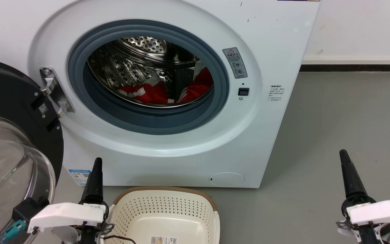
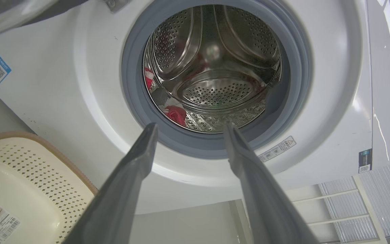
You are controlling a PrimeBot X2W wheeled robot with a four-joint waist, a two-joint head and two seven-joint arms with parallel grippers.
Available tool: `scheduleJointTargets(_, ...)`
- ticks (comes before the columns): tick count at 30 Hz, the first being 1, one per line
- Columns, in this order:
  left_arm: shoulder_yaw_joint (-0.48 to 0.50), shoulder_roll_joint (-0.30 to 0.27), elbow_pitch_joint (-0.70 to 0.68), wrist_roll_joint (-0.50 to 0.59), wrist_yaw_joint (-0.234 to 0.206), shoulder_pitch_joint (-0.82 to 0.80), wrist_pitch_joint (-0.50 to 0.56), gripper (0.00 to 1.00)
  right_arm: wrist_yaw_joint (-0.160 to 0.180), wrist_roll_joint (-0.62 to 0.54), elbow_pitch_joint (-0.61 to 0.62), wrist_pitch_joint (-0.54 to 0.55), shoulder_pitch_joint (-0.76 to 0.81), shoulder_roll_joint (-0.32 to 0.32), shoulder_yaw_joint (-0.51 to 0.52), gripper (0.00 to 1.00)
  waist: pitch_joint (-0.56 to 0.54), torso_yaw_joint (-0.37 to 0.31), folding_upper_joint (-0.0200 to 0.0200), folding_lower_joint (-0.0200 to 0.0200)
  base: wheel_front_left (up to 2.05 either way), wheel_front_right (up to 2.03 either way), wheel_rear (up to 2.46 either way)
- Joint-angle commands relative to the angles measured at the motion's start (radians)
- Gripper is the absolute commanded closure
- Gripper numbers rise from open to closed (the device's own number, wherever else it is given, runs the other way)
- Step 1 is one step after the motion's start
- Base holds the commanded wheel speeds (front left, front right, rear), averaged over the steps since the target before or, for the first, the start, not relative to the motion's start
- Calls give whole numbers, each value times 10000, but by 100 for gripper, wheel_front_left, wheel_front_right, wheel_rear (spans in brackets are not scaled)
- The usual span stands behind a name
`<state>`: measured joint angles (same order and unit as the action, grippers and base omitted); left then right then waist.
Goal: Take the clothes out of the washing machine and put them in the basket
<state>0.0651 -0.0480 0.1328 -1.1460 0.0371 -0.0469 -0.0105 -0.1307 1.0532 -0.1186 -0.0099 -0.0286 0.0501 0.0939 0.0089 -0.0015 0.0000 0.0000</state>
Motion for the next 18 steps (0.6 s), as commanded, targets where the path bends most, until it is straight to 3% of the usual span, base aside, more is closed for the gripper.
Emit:
scheduleJointTargets(1,-65,-21,-252,397,-67,-83,-95,0,-2,-467,279,-97,-22,15,-35,0,1,0,0,0,0,0,0)
scheduleJointTargets(18,-417,-24,-791,2872,-364,220,-702,0,-1,-3621,950,-710,393,13,-264,0,-12,21,0,0,0,0,0)
